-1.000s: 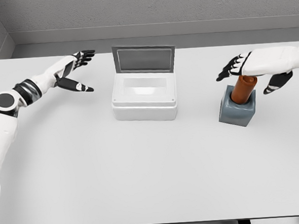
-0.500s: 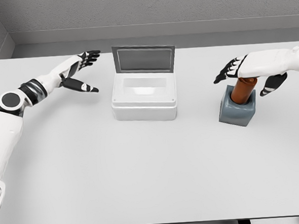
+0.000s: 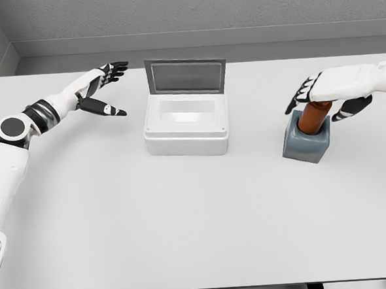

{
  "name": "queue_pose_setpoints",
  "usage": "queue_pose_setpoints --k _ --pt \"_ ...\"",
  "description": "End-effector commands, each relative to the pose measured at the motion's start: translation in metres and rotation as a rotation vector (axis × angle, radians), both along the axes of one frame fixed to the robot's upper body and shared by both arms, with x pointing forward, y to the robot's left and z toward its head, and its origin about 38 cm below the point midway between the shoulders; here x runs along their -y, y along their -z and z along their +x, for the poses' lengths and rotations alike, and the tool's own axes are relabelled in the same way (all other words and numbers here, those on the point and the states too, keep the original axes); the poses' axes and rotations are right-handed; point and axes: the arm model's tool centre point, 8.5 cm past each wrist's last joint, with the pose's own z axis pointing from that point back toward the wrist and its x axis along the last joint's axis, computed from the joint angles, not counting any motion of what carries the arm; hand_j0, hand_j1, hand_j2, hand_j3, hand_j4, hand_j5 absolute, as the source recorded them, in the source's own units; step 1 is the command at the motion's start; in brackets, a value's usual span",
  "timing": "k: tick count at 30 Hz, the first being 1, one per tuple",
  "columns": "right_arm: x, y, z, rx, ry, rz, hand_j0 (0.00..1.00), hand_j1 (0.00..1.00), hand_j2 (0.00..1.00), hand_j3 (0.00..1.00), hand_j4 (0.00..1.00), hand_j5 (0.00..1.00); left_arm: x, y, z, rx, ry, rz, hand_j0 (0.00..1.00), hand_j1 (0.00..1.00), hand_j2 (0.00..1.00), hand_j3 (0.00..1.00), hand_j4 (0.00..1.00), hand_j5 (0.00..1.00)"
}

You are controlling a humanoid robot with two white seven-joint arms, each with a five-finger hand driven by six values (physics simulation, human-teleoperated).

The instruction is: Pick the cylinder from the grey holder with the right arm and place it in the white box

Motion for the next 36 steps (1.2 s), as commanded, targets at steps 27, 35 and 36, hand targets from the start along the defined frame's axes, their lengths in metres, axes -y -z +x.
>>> queue_pose_setpoints --k 27,35,36 --pt "-0.004 -0.048 0.008 0.116 -0.006 0.022 0.35 0.35 0.35 0.35 0.35 0.35 -0.003 -0.001 -0.001 0.001 0.0 0.007 1.0 1.0 1.0 1.0 1.0 1.0" --pt "-0.055 -0.048 0.013 0.117 -0.125 0.044 0.35 0.35 0.35 0.35 0.35 0.35 -0.002 -0.002 0.0 0.003 0.001 0.008 1.0 1.0 1.0 1.0 1.0 1.0" --pt "-0.064 -0.048 0.013 0.114 -0.146 0.047 0.35 0.35 0.35 0.35 0.35 0.35 -0.002 -0.002 0.0 0.003 0.001 0.008 1.0 1.0 1.0 1.0 1.0 1.0"
